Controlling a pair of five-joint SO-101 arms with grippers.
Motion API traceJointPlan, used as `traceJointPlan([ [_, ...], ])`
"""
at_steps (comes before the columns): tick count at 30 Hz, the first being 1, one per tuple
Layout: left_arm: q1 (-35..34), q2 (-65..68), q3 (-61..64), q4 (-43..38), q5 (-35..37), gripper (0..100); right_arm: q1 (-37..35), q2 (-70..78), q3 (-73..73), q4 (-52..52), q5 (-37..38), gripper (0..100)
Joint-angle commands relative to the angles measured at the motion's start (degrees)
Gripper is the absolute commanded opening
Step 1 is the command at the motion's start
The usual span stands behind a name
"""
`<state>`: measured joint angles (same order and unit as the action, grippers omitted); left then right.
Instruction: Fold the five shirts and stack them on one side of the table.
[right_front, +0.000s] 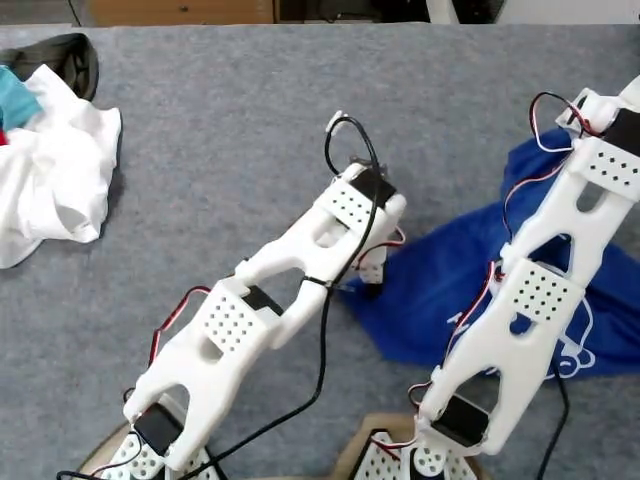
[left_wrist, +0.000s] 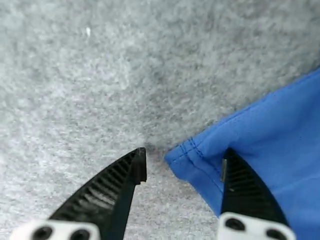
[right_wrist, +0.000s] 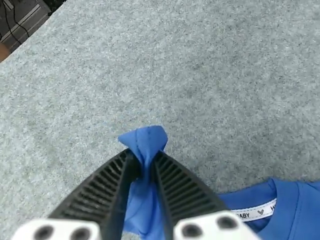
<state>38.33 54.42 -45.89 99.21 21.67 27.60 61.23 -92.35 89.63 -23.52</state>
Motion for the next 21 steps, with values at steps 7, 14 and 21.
traceJointPlan([
  [7, 0.6, 0.6, 1.8, 1.4, 0.0, 2, 0.5, -0.3, -2.8, -1.1, 0.5, 0.7],
  [14, -1.1, -0.4, 0.2, 1.5, 0.0, 2, 0.5, -0.5, -2.9, -0.9, 0.3, 0.7],
  [21, -12.7, -11.6, -5.0, 1.5, -4.0, 2, -0.7, -1.1, -3.1, 0.9, 0.2, 0.7],
])
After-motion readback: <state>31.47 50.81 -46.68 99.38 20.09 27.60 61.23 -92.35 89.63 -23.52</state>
